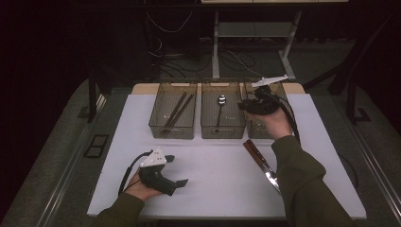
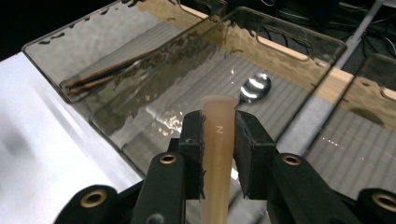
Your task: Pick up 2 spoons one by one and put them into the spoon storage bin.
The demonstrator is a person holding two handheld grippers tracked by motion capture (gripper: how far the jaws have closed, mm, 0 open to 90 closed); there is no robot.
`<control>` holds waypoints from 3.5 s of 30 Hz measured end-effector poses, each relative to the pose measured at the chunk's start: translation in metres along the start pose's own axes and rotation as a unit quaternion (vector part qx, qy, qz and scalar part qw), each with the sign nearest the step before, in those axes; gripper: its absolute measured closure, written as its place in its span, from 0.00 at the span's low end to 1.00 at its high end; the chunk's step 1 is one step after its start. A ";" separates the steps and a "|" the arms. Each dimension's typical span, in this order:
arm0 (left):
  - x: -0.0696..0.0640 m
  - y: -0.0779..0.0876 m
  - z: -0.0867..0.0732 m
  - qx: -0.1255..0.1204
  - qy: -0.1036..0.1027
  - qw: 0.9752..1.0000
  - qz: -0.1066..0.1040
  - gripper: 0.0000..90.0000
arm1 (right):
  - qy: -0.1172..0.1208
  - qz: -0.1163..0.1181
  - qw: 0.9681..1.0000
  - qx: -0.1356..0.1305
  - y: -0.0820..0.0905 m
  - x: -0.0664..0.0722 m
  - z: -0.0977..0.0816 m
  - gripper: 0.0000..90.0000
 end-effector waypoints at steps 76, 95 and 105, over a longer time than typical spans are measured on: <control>-0.010 -0.001 0.001 -0.001 -0.010 1.000 -0.019 0.00 | -0.013 0.050 0.999 0.002 -0.030 0.020 0.002 0.45; -0.009 -0.001 0.002 -0.001 -0.014 1.000 -0.016 0.00 | 0.006 0.067 0.997 -0.047 0.027 0.038 -0.029 0.45; -0.010 -0.001 0.002 -0.001 -0.013 1.000 -0.015 0.00 | 0.001 0.067 0.997 -0.049 0.045 0.037 -0.056 0.44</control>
Point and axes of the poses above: each handheld gripper's, and its own axes: y roughly backward along the jaws, z roughly out of its top, x roughly to its left, the point moved 10 cm from there along -y, roughly forward along the jaws, and after that the axes turned 4 degrees about y, right-handed, at the moved point
